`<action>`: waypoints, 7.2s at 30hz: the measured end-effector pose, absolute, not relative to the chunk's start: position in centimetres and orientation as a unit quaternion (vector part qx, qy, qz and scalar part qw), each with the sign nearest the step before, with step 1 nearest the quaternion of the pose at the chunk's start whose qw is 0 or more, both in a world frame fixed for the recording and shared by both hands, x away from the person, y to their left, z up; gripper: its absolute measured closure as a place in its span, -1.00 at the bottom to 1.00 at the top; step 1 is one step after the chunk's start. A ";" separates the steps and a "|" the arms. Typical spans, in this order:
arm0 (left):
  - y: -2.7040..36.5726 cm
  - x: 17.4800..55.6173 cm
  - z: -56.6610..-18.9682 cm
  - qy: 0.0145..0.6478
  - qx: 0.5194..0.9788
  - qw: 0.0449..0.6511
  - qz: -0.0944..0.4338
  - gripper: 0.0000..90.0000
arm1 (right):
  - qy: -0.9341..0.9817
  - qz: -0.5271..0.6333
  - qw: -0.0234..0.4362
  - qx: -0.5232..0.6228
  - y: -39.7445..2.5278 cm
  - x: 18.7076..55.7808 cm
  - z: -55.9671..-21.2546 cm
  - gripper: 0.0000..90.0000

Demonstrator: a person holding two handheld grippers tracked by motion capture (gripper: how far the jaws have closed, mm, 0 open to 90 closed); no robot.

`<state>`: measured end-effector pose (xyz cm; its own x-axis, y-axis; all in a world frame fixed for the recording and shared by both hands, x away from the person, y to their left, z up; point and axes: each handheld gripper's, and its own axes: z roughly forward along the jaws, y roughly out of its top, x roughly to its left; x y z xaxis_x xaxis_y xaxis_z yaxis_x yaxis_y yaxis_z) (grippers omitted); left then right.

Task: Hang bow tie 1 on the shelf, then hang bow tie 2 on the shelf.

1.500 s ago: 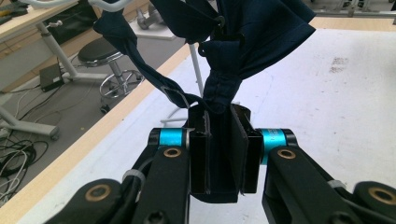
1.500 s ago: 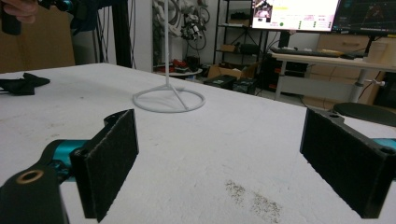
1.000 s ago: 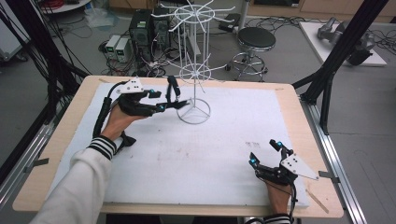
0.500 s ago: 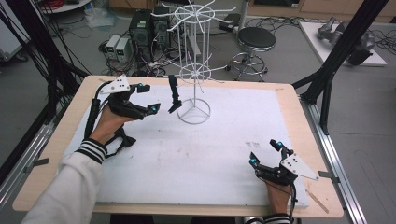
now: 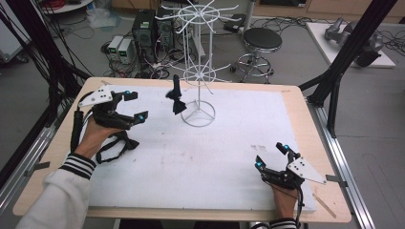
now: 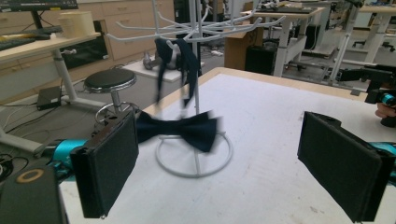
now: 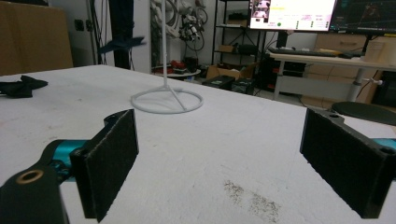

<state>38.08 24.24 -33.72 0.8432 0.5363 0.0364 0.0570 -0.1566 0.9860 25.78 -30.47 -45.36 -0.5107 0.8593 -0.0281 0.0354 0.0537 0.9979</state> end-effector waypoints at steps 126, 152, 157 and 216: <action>29.7 40.4 -37.2 0.166 0.926 0.308 0.144 -0.55 | 0.639 0.589 0.357 0.344 -30.4 25.8 -45.4 -0.76; 26.8 42.4 -38.3 0.073 0.976 0.163 0.125 -0.24 | 0.632 0.598 0.346 0.350 -30.6 25.7 -45.4 -0.76; 26.0 42.8 -39.0 0.066 0.981 0.142 0.118 -0.08 | 0.630 0.600 0.346 0.350 -30.7 25.7 -45.4 -0.76; 25.8 41.6 -39.9 0.150 0.961 0.202 0.118 0.77 | 0.625 0.605 0.347 0.351 -30.8 25.7 -45.4 -0.76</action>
<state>41.57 25.75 -39.93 0.9275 0.3350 0.1661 0.2396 -0.8735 0.4238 25.69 -30.83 -45.45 -0.5126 0.8586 -0.0095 0.0192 0.0225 0.9996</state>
